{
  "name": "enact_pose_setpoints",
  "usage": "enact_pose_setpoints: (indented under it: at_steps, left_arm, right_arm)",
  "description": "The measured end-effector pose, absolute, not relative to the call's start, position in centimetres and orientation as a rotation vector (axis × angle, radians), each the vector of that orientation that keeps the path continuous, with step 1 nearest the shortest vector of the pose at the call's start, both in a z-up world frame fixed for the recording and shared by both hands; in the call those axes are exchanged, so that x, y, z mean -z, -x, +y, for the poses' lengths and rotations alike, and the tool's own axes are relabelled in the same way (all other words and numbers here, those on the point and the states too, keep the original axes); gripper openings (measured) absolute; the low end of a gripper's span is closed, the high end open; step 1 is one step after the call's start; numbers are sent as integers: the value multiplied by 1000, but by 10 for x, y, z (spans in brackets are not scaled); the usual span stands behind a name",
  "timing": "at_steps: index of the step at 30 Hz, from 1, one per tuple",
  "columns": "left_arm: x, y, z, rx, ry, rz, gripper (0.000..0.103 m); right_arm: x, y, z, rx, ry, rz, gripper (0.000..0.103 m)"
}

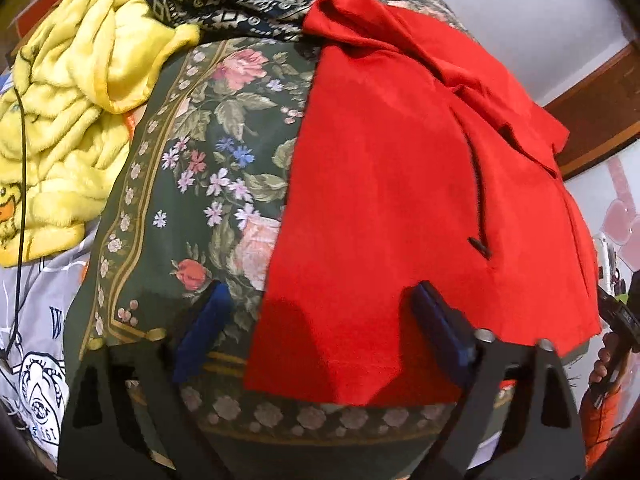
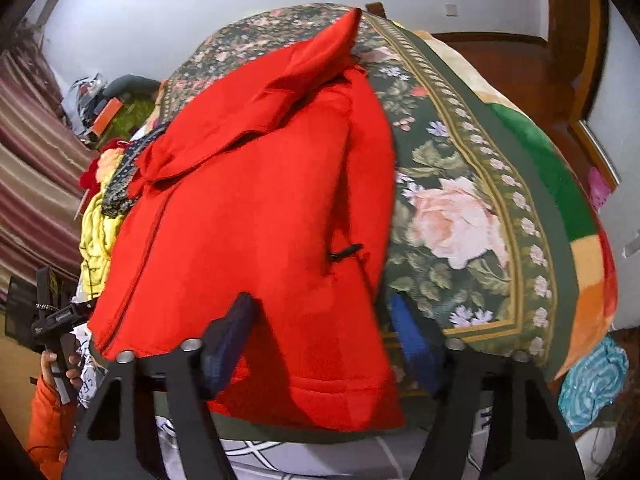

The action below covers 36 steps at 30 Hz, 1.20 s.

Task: Fold large clothes

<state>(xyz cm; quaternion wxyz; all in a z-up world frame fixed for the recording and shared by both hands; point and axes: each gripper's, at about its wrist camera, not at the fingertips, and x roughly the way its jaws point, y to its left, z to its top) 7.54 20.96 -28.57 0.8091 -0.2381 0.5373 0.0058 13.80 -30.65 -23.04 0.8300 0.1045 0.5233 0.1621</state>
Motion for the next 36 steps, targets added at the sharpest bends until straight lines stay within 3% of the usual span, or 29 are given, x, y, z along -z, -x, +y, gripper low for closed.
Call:
enact_pose_setpoints:
  at_steps: [2,4,7,10,23,32,36]
  left_arm:
    - [282,-73,205,16,510,1138,66]
    - [279,-72,202,68,556,1129,40]
    - [281,-73,208,113,656,1126,19]
    - [281,-77,209,120,684,1125,10]
    - [167,-124,196,62,396,888,7]
    - [104,-231,202,-18,254,725,7]
    - [102,-289,214,-65,238,710,7]
  right_arm:
    - [230,-139,-305,-360,-244,1110,47]
    - [232,-141,-303,-368,-245,1111,41]
    - [232,-145,-299,-395,-254,1112,22]
    - [226,-149,-292,-422,-221,1108,14]
    - [157,-195,-256,-556,-124,934,11]
    - [104,-301,-226,-518,-53,784,11]
    - [104,-362,-213,-469,-48,772,11]
